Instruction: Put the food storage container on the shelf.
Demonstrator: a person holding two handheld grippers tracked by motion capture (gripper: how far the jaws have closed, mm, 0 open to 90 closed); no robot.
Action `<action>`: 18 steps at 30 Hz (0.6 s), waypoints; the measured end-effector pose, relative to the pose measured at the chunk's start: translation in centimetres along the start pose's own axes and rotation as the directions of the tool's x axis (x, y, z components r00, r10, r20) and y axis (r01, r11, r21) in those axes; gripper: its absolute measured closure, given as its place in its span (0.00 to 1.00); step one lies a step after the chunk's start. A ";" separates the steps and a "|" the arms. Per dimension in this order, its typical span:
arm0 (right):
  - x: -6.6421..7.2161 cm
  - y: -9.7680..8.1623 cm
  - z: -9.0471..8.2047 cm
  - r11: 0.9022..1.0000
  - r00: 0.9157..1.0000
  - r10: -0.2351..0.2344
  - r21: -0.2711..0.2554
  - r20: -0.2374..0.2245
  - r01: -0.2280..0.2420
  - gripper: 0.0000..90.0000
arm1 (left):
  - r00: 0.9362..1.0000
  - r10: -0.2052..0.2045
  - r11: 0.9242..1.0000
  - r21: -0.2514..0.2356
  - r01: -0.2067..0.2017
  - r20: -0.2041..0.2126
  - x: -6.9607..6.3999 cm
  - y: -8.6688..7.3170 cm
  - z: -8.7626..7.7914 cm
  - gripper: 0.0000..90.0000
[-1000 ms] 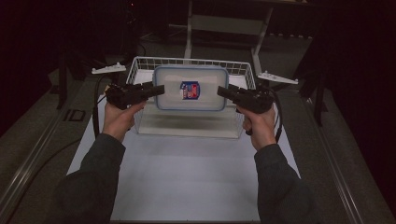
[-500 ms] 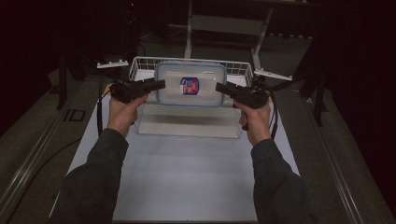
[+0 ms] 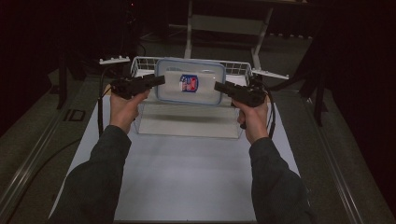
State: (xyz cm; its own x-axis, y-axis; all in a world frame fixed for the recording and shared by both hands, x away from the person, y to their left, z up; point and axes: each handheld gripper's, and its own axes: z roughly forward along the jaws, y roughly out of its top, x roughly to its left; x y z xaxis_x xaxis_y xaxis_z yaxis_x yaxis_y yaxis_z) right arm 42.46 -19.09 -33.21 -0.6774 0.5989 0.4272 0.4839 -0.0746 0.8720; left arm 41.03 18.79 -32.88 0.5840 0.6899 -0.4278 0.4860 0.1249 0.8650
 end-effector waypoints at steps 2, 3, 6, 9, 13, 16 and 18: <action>0.0 0.0 0.1 1.000 1.000 0.004 -0.004 0.004 -0.004 0.56 | 1.000 -0.004 1.000 -0.006 0.004 -0.004 0.0 0.0 0.1 0.52; 0.0 0.0 0.1 1.000 1.000 0.004 -0.008 0.005 -0.004 0.56 | 1.000 -0.004 1.000 -0.008 0.004 -0.005 0.1 0.0 0.1 0.52; -0.2 0.1 0.3 1.000 1.000 0.000 -0.007 0.030 0.001 0.54 | 1.000 0.003 1.000 -0.002 -0.003 -0.016 0.0 0.0 0.3 0.52; -0.3 0.0 0.6 1.000 0.998 0.004 0.013 0.060 -0.005 0.55 | 1.000 0.006 1.000 0.020 -0.005 -0.030 0.0 0.2 0.6 0.50; -0.3 -0.2 1.6 0.999 0.995 -0.003 0.040 0.095 0.000 0.50 | 0.998 -0.021 0.999 0.023 0.023 -0.064 0.5 0.3 1.0 0.51; -0.6 -0.1 1.7 0.998 0.995 0.056 -0.006 0.078 -0.056 0.49 | 0.995 -0.009 0.999 0.038 0.013 -0.098 0.3 0.4 1.4 0.51; -0.6 0.0 1.5 0.998 0.994 0.055 -0.028 0.090 -0.052 0.49 | 0.995 -0.012 1.000 0.021 0.014 -0.102 0.2 0.5 1.4 0.51</action>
State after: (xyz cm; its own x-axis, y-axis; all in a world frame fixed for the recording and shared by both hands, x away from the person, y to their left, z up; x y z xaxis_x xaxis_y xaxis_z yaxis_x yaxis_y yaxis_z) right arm 43.67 -18.28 -33.79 -0.5972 0.6633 0.4510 0.5029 -0.1285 0.8548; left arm 42.30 17.96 -32.90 0.5085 0.7576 -0.4092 0.5080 0.1197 0.8530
